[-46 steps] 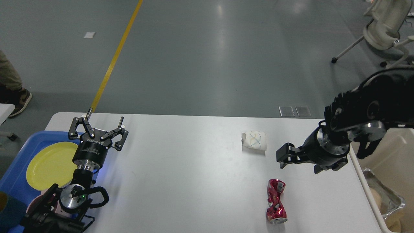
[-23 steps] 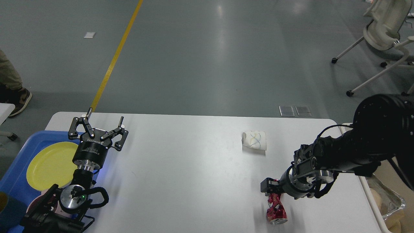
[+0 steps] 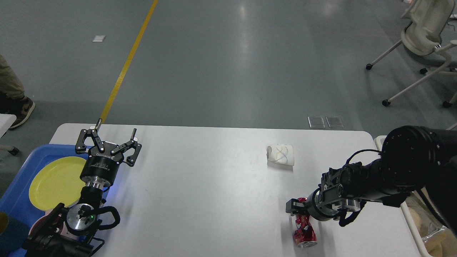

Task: Tidy desktop
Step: 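Lower the right gripper onto the red can and grasp it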

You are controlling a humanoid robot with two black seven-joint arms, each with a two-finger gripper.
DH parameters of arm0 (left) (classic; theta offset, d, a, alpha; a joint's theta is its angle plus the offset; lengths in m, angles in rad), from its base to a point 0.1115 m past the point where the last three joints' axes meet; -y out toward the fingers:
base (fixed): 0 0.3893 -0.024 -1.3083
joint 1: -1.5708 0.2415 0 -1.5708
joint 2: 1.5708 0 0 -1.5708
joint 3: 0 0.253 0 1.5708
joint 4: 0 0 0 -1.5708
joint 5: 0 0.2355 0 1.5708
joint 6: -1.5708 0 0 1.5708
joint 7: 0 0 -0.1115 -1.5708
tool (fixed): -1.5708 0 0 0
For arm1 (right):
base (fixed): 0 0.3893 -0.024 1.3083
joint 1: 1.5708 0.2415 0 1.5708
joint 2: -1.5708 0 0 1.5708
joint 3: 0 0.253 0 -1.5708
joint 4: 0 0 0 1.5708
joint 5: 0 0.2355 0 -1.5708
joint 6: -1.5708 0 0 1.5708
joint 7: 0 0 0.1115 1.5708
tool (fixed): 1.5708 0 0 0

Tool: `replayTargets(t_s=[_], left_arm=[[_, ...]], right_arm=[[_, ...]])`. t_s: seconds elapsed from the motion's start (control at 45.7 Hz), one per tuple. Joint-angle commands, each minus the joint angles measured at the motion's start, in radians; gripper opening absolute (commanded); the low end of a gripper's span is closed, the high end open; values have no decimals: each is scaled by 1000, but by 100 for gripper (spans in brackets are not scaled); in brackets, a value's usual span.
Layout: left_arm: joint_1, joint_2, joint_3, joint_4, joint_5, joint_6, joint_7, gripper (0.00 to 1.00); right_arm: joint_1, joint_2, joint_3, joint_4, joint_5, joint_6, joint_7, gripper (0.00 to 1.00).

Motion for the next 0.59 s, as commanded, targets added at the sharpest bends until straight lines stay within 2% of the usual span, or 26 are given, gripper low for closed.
replayTargets(t_s=[0.0,0.197,0.285,0.372,0.438,0.504,0.569], left_arm=[[0,0,1,0,0,0,0,96],[0,0,-1,0,0,0,0,96],[0,0,1,0,0,0,0,96],[0,0,-1,0,0,0,0,96],[0,1,1,0,0,0,0,96],[0,0,-1,0,0,0,0,96],[0,0,1,0,0,0,0,96]], right_arm=[[1,0,10,-10,53,0,0,80],[-25,18,10,-42,62,0,-2,77],[-28,18,8,-44,61,1,-2,66],[-31,18,7,-44,61,1,-3,51],[-33,17,8,-45,64,3,-8,31],[-33,17,8,-45,64,4,-15,18],[-35,18,8,-42,62,16,-22,0]])
